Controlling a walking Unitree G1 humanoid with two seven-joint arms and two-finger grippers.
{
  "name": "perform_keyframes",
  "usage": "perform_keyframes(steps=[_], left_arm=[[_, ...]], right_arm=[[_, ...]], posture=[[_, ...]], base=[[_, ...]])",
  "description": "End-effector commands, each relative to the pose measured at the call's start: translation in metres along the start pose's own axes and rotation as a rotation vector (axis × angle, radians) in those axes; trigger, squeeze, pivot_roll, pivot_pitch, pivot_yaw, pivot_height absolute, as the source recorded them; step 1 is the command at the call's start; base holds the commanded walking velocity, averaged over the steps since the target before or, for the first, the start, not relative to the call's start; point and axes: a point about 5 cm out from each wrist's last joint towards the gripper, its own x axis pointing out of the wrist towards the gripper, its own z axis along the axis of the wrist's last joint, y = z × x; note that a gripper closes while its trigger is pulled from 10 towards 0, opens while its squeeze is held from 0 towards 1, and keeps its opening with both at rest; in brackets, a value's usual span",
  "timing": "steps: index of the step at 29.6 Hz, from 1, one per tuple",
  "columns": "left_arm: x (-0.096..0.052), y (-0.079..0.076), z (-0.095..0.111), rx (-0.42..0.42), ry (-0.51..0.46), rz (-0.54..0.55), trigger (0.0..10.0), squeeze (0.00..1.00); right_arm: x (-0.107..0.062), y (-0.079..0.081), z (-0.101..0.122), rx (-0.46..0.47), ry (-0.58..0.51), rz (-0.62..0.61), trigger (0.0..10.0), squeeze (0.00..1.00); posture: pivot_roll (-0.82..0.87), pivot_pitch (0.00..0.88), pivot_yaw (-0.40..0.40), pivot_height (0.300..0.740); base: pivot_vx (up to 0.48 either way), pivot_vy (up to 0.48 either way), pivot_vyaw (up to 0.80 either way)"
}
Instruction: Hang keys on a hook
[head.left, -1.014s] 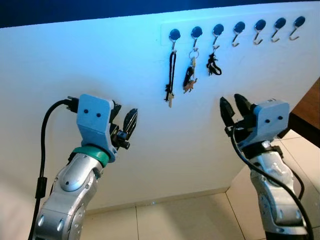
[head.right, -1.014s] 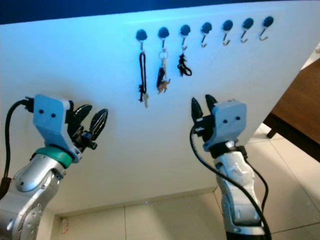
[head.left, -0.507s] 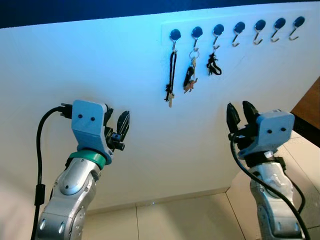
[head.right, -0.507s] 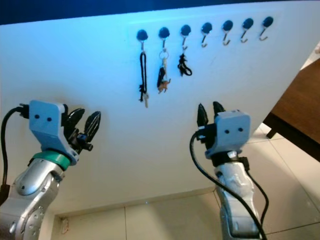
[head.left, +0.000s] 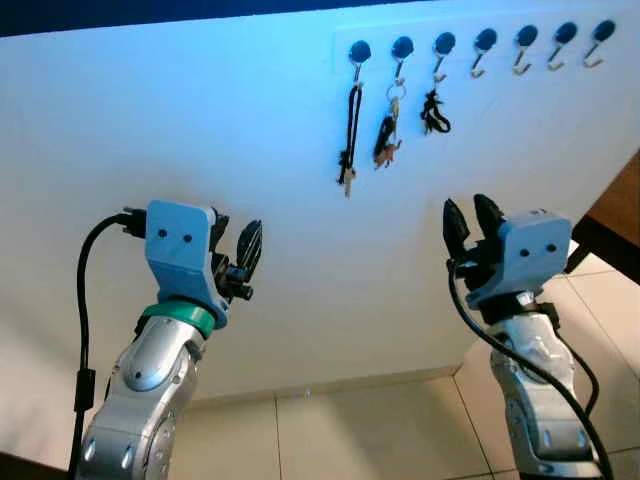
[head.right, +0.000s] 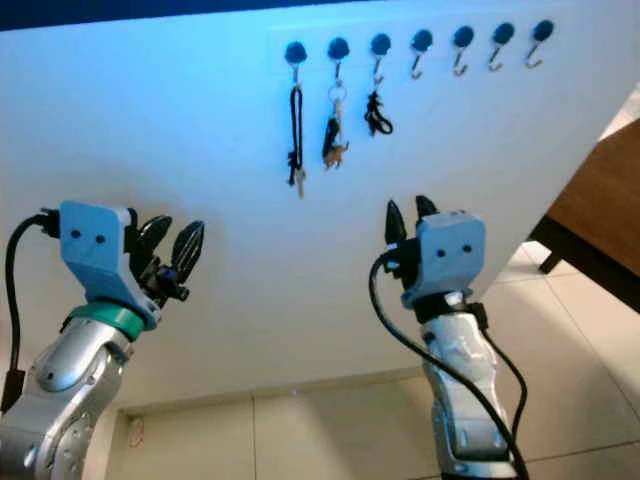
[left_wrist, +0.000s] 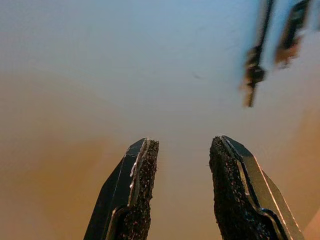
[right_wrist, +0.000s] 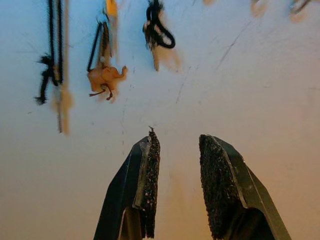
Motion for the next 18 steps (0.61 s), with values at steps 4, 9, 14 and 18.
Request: perform_keyframes(steps=[4, 9, 14, 18], left_arm=[[-0.0014, 0.0000, -0.0037, 0.002, 0.009, -0.003, 10.0, 0.00], [-0.0008, -0.0002, -0.0039, 0.003, 0.008, -0.006, 10.0, 0.00], [-0.0006, -0.0001, -0.0043, 0.005, 0.010, -0.007, 10.0, 0.00], [-0.0004, 0.0002, -0.0049, 0.006, 0.011, -0.005, 10.0, 0.00]], right_arm=[[0.0002, 0.0017, -0.0016, -0.009, -0.003, 0.009, 10.0, 0.00], [0.0007, 0.0020, -0.0020, -0.010, -0.004, 0.010, 10.0, 0.00], [0.0013, 0.0027, -0.0022, -0.010, -0.003, 0.013, 10.0, 0.00], [0.0020, 0.0033, -0.0025, -0.008, -0.004, 0.014, 10.0, 0.00]], posture=[[-0.14, 0.027, 0.105, 0.740], [-0.14, 0.026, 0.107, 0.740], [-0.14, 0.025, 0.106, 0.740], [-0.14, 0.026, 0.105, 0.740]], base=[[-0.394, 0.000, 0.00], [-0.395, 0.000, 0.00], [-0.397, 0.000, 0.00], [-0.394, 0.000, 0.00]])
